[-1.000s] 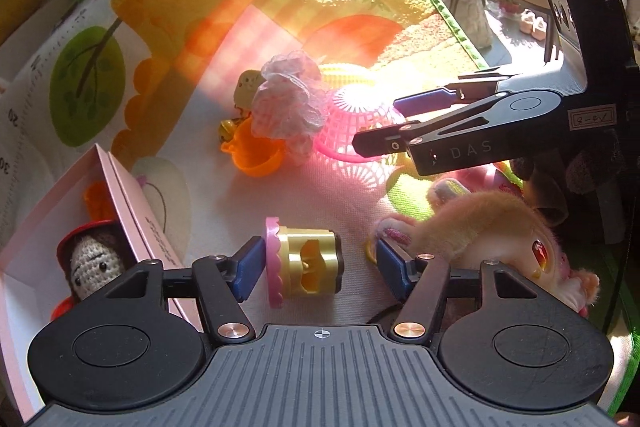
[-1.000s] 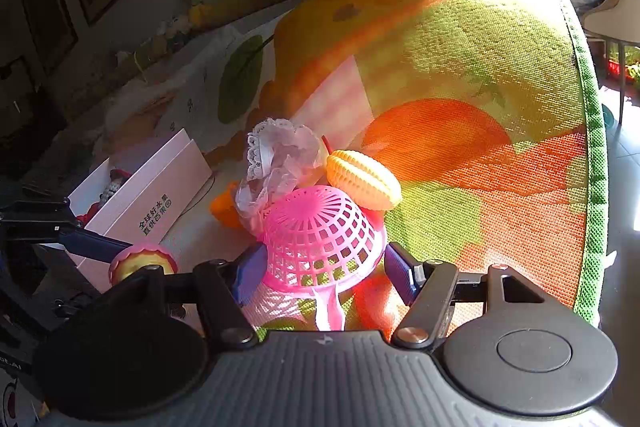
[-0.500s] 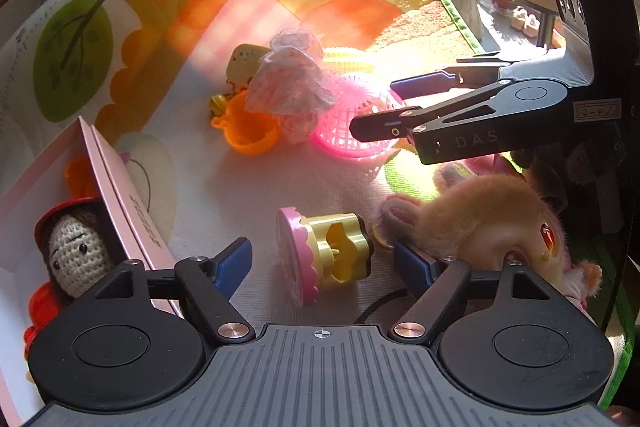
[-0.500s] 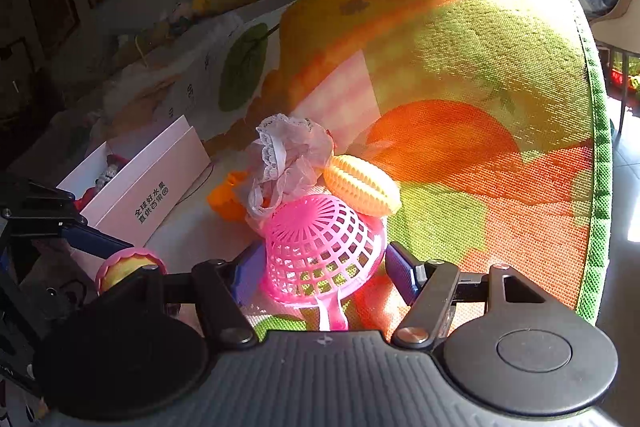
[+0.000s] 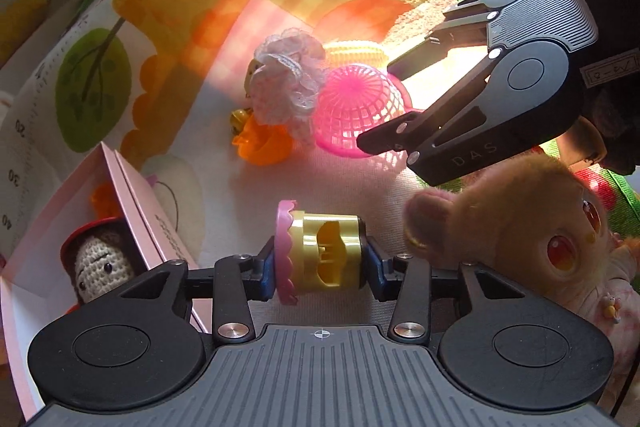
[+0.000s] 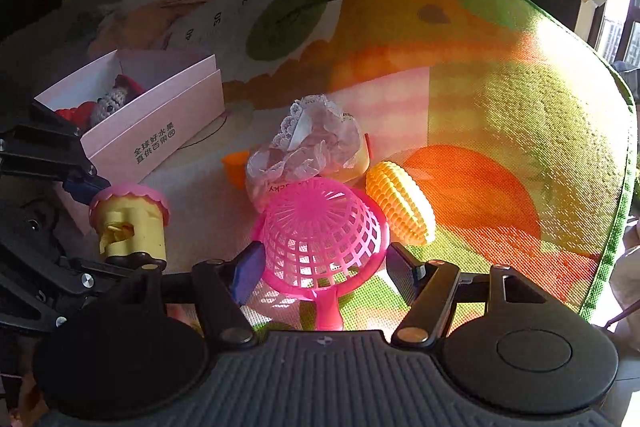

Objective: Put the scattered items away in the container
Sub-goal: 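Grasp the yellow pink-rimmed cup toy with left gripper while right gripper grasps the pink strainer, then drop the pink strainer into the pink box with right gripper while left gripper holds the yellow cup toy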

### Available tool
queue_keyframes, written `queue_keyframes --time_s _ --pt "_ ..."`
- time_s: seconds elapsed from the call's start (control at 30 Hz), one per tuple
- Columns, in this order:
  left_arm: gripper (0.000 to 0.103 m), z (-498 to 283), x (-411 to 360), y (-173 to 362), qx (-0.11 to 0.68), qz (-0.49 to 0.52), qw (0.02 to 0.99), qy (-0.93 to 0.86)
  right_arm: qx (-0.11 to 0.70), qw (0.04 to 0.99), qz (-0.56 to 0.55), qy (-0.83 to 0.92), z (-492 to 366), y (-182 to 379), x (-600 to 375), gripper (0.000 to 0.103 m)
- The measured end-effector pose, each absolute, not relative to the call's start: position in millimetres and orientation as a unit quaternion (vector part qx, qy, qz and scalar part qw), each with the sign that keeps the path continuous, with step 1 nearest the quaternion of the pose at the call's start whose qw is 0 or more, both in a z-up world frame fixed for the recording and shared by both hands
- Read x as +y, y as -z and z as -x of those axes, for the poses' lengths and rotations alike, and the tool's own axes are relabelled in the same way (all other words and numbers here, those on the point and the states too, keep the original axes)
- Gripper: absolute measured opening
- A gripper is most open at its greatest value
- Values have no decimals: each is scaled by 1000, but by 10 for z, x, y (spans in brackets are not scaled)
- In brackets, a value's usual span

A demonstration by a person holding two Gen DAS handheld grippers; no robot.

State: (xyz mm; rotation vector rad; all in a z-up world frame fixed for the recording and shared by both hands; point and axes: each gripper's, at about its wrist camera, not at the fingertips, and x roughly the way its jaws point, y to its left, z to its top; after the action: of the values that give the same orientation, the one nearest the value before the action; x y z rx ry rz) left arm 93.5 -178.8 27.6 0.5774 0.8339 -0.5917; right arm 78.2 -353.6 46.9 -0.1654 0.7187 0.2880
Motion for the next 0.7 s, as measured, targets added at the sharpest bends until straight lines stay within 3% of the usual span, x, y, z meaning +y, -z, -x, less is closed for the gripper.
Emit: queue_keyframes --time_s 0.33,0.37,0.7 --pt "47 -619 -1433 -615 351 -237 857 294 345 923 50 -162 -486 -1091 -3388 61" --pt "47 -585 -1383 -645 346 -233 860 294 347 922 44 -168 -467 -1130 -3353 45" --pt "47 -310 -513 -900 309 -147 903 260 364 909 55 -197 -454 -1381 -2757 42"
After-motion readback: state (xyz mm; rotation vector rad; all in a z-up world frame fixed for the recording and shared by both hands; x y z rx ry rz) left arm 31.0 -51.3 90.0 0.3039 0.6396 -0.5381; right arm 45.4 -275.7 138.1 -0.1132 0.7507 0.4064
